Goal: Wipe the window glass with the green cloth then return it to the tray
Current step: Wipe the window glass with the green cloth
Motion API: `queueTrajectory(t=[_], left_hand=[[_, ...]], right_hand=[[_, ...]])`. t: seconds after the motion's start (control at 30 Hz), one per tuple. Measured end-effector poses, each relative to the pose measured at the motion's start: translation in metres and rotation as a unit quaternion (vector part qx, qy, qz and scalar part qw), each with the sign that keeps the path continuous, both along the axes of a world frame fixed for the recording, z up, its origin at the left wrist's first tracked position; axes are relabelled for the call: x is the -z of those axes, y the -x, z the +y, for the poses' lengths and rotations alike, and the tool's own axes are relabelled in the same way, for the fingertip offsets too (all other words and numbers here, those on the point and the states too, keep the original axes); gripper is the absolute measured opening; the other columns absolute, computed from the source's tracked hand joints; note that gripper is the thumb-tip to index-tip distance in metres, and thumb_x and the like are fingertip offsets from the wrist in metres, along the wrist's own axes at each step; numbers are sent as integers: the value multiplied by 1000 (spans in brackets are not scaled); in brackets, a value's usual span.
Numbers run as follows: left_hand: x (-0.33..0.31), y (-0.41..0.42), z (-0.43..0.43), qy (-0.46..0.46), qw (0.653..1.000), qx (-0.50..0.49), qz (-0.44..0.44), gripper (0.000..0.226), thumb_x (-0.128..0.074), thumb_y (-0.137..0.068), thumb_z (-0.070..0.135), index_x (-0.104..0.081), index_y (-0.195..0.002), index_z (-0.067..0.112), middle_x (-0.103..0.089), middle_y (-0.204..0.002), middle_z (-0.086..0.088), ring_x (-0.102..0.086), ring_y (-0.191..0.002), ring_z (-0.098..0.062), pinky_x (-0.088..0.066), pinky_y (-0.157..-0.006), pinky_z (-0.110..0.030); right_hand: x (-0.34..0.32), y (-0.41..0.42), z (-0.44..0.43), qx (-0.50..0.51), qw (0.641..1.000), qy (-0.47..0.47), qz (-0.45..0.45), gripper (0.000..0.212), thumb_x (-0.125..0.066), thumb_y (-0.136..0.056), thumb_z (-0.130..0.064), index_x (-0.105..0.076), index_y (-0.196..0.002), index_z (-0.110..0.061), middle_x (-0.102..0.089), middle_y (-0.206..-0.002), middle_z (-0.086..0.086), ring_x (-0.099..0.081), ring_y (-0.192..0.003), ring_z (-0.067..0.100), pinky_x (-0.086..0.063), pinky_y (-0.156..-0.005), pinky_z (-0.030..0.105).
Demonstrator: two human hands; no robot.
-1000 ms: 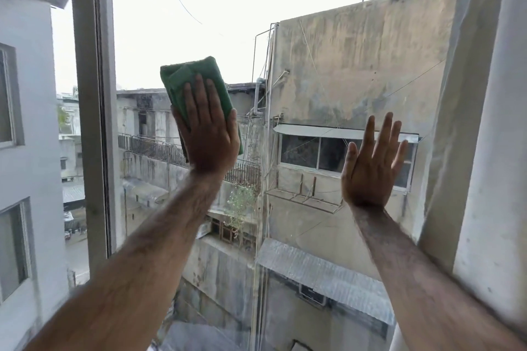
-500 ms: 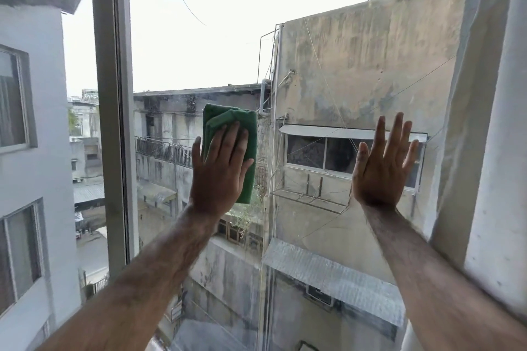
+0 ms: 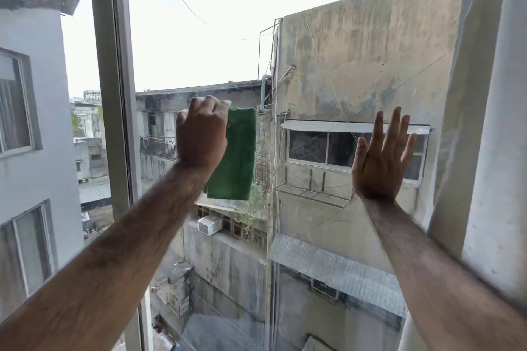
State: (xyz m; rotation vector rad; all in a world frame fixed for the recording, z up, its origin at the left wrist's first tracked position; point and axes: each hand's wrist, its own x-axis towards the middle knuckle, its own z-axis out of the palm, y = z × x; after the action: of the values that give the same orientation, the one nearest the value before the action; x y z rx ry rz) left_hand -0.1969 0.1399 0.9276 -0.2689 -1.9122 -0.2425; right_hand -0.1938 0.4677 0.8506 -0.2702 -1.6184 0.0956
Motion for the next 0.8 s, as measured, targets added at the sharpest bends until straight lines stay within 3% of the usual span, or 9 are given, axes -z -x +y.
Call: queueTrajectory(t=[0.17,0.33,0.4,0.47,0.57,0.63,0.7,0.8], left_hand=[[-5,-8,-1,-21,998,55,-20,32,-63,-96,-5,-70,-126,4,-66,-122,-16,-65,-116,-34,-62,-93,-47],[-13,-11,-17,-34,990,119,-62,28,-70,-90,-4,-72,-117,1,-72,-117,-20,-70,-107,-36,-61,-94,-44],[-11,-15,-23,-51,985,145,-78,24,-72,-89,-1,-73,-113,2,-77,-109,-20,-73,-100,-36,-62,-90,-45],[-7,-19,-26,-80,977,174,-95,23,-75,-89,3,-74,-111,4,-78,-105,-18,-73,-94,-34,-62,-85,-43],[0,-27,-32,-139,961,209,-114,23,-78,-89,9,-74,-112,6,-77,-104,-10,-68,-87,-25,-55,-78,-32],[9,-32,-39,-192,942,237,-144,26,-80,-90,16,-72,-114,8,-73,-101,-3,-66,-86,-21,-54,-76,-30],[19,-35,-46,-274,894,289,-203,26,-81,-90,18,-71,-112,10,-73,-102,-4,-72,-87,-24,-63,-75,-36],[45,-38,-65,-384,801,357,-288,21,-82,-89,17,-67,-104,13,-73,-105,-10,-76,-93,-28,-67,-64,-35]], right_hand=[[0,-2,3,2,1000,-6,-19,64,-19,-116,-45,-21,-173,-15,-14,-182,18,-13,-170,36,-10,-138,56],[-7,-21,-15,-63,997,42,-35,71,-43,-113,-46,-27,-171,-9,-17,-180,21,-18,-168,37,-16,-136,58],[-7,-35,-36,-139,989,36,-15,79,-55,-108,-51,-37,-165,-1,-32,-173,27,-34,-162,40,-28,-131,53],[-4,-46,-62,-235,971,-30,-25,76,-61,-103,-50,-49,-156,4,-58,-153,27,-60,-138,38,-50,-117,47],[3,-63,-107,-417,894,-14,-162,71,-75,-96,-42,-56,-152,-3,-76,-124,14,-74,-98,20,-68,-83,41],[7,-71,-130,-482,821,84,-294,72,-83,-90,-43,-57,-152,-15,-75,-124,0,-72,-96,9,-64,-76,24],[14,-70,-139,-514,759,158,-367,56,-89,-86,-38,-71,-134,-15,-81,-116,2,-75,-94,10,-59,-78,24],[29,-74,-142,-587,690,261,-333,28,-88,-86,-19,-80,-108,-4,-81,-92,6,-73,-84,11,-57,-74,25]])
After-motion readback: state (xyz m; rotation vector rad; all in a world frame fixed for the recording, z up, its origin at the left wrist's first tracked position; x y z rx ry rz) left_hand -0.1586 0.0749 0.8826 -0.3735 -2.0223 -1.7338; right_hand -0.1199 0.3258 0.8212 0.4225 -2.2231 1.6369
